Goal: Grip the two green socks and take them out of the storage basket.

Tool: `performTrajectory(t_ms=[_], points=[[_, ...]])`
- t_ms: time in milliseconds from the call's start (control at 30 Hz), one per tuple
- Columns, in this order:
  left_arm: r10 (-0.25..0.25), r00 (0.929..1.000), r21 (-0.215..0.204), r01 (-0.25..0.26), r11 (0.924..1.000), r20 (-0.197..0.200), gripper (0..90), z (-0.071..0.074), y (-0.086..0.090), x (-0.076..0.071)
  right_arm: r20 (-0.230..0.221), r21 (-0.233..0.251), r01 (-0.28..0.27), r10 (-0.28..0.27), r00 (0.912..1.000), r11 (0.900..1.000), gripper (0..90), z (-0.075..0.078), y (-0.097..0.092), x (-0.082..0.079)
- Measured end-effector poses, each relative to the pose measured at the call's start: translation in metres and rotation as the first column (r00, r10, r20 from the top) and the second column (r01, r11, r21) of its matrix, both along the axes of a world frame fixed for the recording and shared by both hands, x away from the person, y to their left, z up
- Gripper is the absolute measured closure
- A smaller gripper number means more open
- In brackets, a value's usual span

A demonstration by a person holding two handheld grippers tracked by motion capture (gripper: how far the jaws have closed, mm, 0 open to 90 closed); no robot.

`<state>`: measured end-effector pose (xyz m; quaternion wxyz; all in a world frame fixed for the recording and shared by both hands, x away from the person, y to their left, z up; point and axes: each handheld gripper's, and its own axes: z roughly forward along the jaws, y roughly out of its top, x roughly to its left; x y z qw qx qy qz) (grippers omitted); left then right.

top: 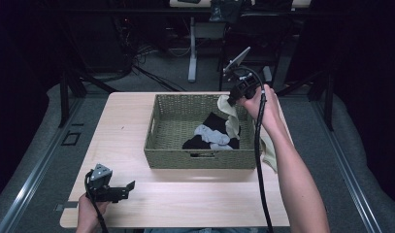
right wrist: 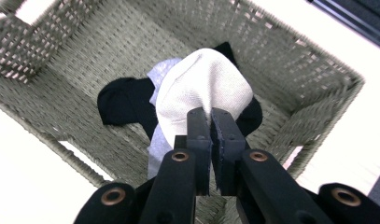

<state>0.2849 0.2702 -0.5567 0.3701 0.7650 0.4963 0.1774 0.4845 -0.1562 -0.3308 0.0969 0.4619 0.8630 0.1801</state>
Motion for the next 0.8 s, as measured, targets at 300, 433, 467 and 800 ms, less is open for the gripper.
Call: performTrajectory(t_ms=[300,433,467,800], points=[[0.000,1.0000,0.001,0.000,1.0000,-0.001,0.9,0.000,0.000,0.000,0.047,-0.015,0.000,0.000,0.9989,0.9999,87.5,0.032,0.000,-0.005],[0.000,1.0000,0.001,0.000,1.0000,-0.001,0.9,0.000,0.000,0.000,0.077,-0.010,0.007,-0.006,0.9970,0.9999,87.5,0.045,-0.004,-0.009],[0.000,1.0000,0.000,0.000,1.0000,-0.001,0.9,0.000,0.000,0.000,0.080,-0.009,0.013,-0.012,0.9967,0.9999,87.5,0.049,-0.006,-0.010],[-0.002,1.0000,0.004,0.002,1.0000,0.000,0.9,0.000,-0.001,0.000,0.137,0.001,0.081,-0.081,0.9873,0.9967,87.5,0.074,-0.042,-0.025]])
